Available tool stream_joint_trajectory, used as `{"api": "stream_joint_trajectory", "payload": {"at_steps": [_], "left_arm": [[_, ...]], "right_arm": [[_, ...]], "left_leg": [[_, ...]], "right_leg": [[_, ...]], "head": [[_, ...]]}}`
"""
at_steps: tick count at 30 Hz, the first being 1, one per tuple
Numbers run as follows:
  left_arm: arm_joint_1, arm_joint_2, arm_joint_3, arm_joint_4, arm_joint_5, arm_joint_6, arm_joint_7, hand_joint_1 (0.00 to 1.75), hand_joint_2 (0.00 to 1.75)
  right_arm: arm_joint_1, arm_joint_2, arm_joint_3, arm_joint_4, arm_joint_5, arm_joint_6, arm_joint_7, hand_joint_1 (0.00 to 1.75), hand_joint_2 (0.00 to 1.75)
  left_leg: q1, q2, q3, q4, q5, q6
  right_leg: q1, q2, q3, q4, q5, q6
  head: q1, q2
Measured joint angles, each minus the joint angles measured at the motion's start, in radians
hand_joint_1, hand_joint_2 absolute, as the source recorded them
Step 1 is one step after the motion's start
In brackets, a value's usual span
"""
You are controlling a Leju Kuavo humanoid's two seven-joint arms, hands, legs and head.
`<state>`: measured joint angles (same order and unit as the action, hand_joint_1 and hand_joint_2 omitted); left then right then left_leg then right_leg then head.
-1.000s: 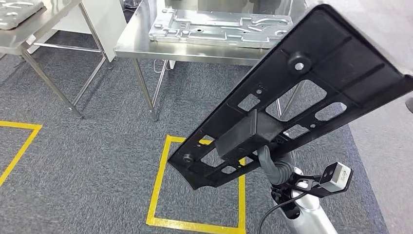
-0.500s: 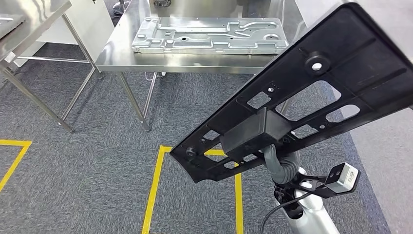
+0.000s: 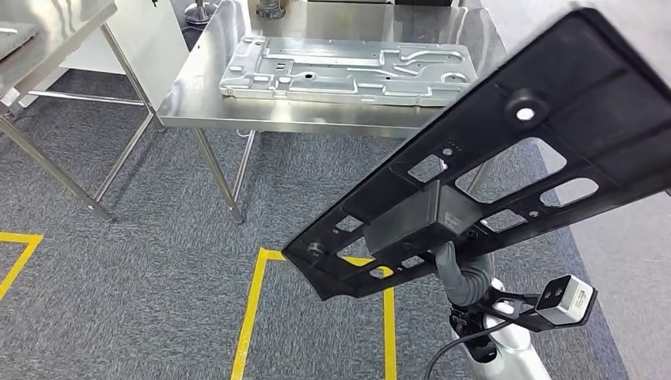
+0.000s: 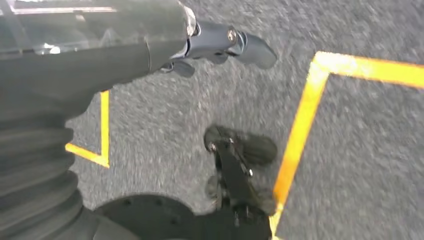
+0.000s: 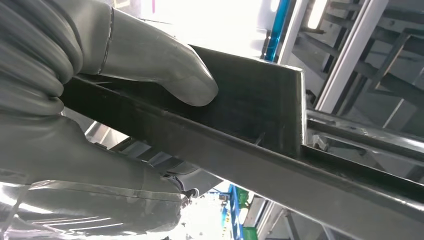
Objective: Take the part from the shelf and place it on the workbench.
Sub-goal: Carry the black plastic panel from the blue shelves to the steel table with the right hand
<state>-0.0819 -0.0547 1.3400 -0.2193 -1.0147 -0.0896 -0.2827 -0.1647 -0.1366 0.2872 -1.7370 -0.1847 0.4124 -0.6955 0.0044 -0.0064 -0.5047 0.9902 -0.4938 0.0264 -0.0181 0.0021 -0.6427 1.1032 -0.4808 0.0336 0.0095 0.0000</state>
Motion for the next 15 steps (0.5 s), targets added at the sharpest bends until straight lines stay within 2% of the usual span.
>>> {"api": "stream_joint_trajectory", "payload": {"at_steps": [2,5,6,7,8,10,11,12,13,15], "left_arm": [[-0.002,-0.001,-0.001,0.000,0.000,0.000,0.001,0.00,1.75],[-0.005,0.000,-0.002,0.000,0.000,0.000,0.002,0.00,1.75],[-0.007,0.000,-0.002,0.000,0.000,0.000,0.002,0.00,1.75],[-0.008,0.000,-0.002,0.000,0.000,0.000,0.003,0.00,1.75],[-0.009,0.000,-0.002,0.000,0.000,0.000,0.003,0.00,1.75],[-0.008,0.000,-0.002,0.000,0.001,0.000,0.003,0.00,1.75],[-0.006,0.000,-0.002,0.000,0.003,0.000,0.004,0.00,1.75],[-0.004,0.000,-0.002,0.000,0.004,0.000,0.004,0.00,1.75],[-0.002,0.000,-0.002,0.000,0.006,0.000,0.004,0.00,1.75],[0.001,0.001,-0.002,0.000,0.007,0.001,0.004,0.00,1.75]], "right_arm": [[0.001,0.001,0.000,-0.002,0.002,0.000,0.000,1.75,1.75],[0.000,0.005,0.001,-0.002,0.003,0.000,0.000,1.75,1.75],[-0.002,0.007,0.001,-0.002,0.003,-0.001,0.000,1.75,1.75],[-0.005,0.008,0.000,-0.002,0.003,-0.002,0.000,1.75,1.75],[-0.007,0.009,0.000,-0.003,0.005,-0.003,0.000,1.75,1.75],[-0.009,0.011,0.000,-0.002,0.013,-0.012,0.000,1.75,1.75],[-0.008,0.011,0.000,-0.002,0.020,-0.019,0.001,1.75,1.75],[-0.008,0.011,0.000,-0.002,0.027,-0.027,0.001,1.75,1.75],[-0.008,0.011,0.000,-0.002,0.034,-0.036,0.002,1.75,1.75],[-0.008,0.011,0.000,-0.002,0.046,-0.053,0.004,1.75,1.75]], "left_leg": [[-0.001,0.000,0.015,0.000,-0.018,-0.013],[-0.002,0.001,0.025,0.012,-0.023,-0.031],[0.000,0.001,0.019,0.035,-0.025,-0.035],[0.002,0.001,0.000,0.073,-0.035,-0.039],[0.004,0.001,-0.033,0.129,-0.052,-0.043],[0.006,0.001,-0.117,0.253,-0.104,-0.051],[0.007,0.001,-0.152,0.290,-0.122,-0.053],[0.007,0.001,-0.170,0.295,-0.122,-0.052],[0.006,0.001,-0.171,0.264,-0.099,-0.049],[0.004,0.001,-0.139,0.136,-0.003,-0.036]], "right_leg": [[0.003,-0.005,0.024,-0.077,0.041,-0.013],[0.005,-0.003,0.039,-0.089,0.042,-0.037],[0.004,-0.002,0.047,-0.091,0.040,-0.044],[0.003,-0.002,0.055,-0.093,0.036,-0.050],[0.003,-0.002,0.061,-0.094,0.032,-0.054],[0.005,-0.001,0.070,-0.094,0.021,-0.058],[0.006,0.000,0.076,-0.094,0.015,-0.059],[0.007,0.001,0.084,-0.094,0.008,-0.059],[0.007,0.002,0.094,-0.094,0.000,-0.057],[0.008,0.002,0.117,-0.095,-0.016,-0.053]], "head": [[0.000,0.000],[0.000,0.000],[-0.002,0.000],[-0.004,0.000],[-0.007,0.000],[-0.010,0.000],[-0.010,0.000],[-0.010,0.000],[-0.010,0.000],[-0.010,0.000]]}}
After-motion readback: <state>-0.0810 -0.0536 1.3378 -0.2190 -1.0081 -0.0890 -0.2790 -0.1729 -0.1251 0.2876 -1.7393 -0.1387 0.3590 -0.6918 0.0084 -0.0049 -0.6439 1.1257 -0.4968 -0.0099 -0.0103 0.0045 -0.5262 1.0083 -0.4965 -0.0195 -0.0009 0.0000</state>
